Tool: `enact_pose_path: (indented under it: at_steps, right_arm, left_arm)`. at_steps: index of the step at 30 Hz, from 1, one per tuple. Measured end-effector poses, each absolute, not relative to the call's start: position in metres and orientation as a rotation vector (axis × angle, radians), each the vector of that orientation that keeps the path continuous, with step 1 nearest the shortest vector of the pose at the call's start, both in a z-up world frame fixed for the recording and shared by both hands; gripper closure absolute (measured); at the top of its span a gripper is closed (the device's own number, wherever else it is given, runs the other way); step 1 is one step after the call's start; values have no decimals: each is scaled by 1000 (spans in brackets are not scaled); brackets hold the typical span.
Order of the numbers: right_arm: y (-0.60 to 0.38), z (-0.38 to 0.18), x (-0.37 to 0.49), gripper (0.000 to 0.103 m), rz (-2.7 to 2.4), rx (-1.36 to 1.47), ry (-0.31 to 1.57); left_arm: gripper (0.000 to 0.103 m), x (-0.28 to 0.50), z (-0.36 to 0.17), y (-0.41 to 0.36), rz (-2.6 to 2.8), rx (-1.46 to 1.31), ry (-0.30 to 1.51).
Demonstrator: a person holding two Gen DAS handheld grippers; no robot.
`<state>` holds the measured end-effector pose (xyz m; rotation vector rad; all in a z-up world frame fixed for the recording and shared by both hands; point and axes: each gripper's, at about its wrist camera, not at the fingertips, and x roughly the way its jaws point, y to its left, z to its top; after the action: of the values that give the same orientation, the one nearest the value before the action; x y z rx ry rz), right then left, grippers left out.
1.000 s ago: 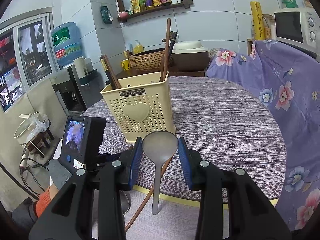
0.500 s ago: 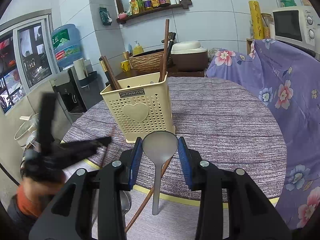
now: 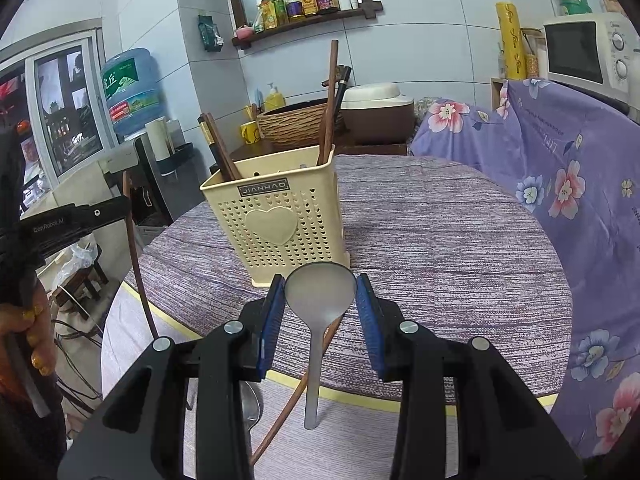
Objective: Organize utensils
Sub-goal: 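Carry the plastic spoon with the right tool while the left tool carries the chopstick into the holder, then open both tools to release the spoon and chopstick in the holder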
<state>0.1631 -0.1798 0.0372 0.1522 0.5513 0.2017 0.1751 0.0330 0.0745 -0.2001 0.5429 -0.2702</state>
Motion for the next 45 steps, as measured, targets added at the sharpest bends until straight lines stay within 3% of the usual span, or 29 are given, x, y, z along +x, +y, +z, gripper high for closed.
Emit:
enact_pose_path:
  at_steps: [13,23,27,45]
  right_arm:
    - [-177,62,172,66,257,165,513]
    - [-162,187,226,66,273,99,301]
    - [-151,222,257,66,234,68,250]
    - [-125,98,296,66,149,33,381]
  left_arm:
    - [95,175,100,49,-340,-250,487]
    - [95,195,216,34,-370,-197,252]
    - [95,221,240,23,-329,-185,210]
    - [95,259,124,5,-256,-199,369]
